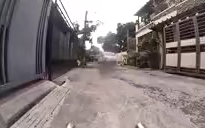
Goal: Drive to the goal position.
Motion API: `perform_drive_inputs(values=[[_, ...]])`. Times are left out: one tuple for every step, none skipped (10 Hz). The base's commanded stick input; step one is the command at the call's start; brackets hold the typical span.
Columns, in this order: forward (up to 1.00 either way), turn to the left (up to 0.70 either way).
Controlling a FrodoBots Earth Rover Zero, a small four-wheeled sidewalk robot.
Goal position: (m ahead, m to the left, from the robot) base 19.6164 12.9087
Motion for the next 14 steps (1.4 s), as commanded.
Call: perform_drive_inputs(values=[[0.70,0.14],[0.70,0.14],[0.70,0.14],[0.70,0.14],[0.70,0.14],[0.70,0.09],[0.70,0.03],[0.70,0.00],[0.70,0.00],[0.70,0.00],[0.70,0.00],[0.70,0.00],[0.70,0.00],[0.70,0.00]])
